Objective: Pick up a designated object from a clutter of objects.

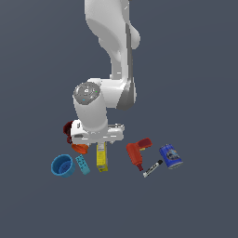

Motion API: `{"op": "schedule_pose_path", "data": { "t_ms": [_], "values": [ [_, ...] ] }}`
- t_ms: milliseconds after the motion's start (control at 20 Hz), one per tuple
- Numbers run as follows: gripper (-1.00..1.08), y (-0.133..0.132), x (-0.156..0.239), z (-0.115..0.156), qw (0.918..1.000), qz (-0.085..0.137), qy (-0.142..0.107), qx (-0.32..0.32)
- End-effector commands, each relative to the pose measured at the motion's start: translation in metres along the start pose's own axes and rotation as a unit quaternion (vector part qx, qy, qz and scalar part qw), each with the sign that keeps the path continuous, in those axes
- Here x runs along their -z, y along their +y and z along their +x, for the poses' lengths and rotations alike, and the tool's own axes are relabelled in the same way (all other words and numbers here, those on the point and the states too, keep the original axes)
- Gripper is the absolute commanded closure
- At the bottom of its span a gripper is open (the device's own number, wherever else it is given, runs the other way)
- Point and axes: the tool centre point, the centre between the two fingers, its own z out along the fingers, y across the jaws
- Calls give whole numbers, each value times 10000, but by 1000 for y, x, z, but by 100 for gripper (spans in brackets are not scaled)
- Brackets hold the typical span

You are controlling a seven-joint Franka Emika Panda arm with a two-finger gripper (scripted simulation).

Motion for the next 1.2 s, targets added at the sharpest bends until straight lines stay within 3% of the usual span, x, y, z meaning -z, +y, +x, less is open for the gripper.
{"op": "schedule_pose_path", "data": {
  "t_ms": [0,850,900,1150],
  "values": [
    [-92,0,0,0,10000,-1,4,2],
    [-92,0,-51,1,10000,-3,8,10],
    [108,0,-51,1,10000,-3,8,10],
    [108,0,-51,1,10000,-3,8,10]
  ]
}}
